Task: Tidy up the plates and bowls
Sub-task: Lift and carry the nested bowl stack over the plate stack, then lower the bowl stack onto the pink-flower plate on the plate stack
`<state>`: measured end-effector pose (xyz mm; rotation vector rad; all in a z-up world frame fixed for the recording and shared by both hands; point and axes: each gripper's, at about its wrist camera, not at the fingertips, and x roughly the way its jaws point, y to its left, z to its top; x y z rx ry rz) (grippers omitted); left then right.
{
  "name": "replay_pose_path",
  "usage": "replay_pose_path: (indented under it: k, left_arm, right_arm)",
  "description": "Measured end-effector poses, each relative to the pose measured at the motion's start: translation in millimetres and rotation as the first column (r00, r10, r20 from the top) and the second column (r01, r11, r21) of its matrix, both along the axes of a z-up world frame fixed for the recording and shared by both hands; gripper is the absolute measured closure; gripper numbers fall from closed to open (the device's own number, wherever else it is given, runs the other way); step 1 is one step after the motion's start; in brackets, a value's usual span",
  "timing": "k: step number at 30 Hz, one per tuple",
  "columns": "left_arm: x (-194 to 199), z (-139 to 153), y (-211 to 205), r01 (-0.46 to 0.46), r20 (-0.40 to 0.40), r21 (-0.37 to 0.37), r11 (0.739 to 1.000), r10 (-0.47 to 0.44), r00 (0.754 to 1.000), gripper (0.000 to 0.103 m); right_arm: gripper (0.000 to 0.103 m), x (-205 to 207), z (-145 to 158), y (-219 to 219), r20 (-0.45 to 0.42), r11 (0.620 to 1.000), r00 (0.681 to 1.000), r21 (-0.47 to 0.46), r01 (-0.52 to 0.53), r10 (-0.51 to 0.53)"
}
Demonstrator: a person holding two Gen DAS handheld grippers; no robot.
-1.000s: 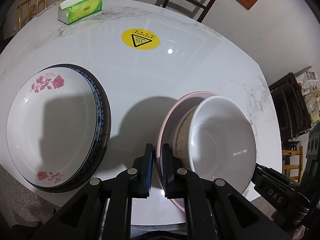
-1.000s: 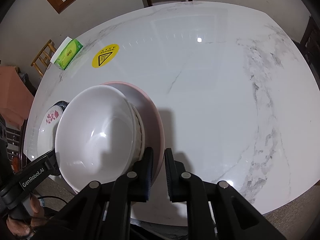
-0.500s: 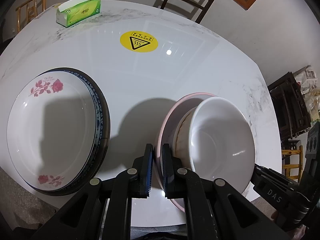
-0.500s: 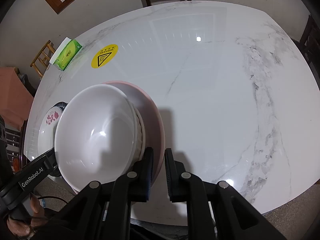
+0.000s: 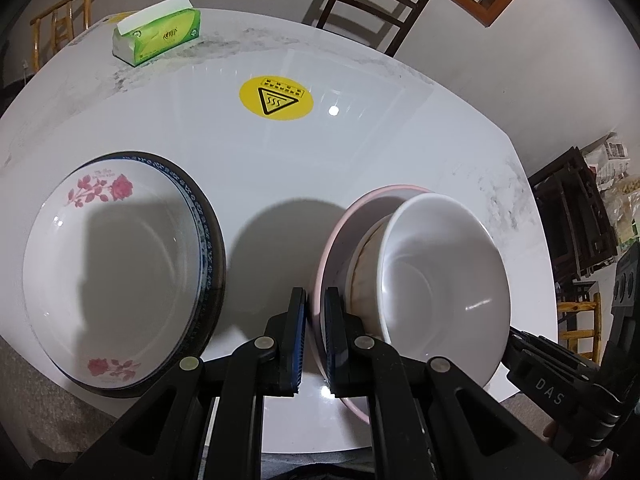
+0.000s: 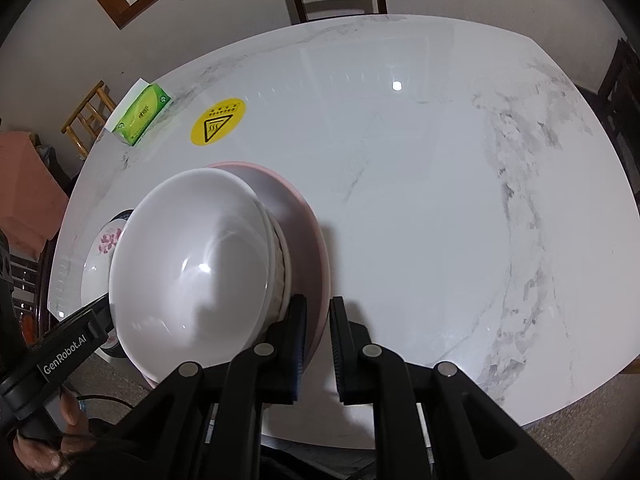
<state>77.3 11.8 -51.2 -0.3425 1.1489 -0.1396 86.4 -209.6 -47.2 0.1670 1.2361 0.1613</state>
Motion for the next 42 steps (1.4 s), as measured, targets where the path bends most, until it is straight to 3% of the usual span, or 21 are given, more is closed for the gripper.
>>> replay_pose_path:
  k: [20,42]
  left_arm:
    - [-4,33,60,-0.083,0.052,0.011,0.997,0.082,0.995,0.098]
    - [-28,48,141,-0.229,0.070,0.038,0.973,0.226,0.972,0.098]
  right_arm:
    - [0.091,17,33,65,0.040,0.994,0.994,0.005,-0.107,0.107]
    - [0.091,22,44,153,0.051,0.962,0.961,0.009,-0.273,0.272]
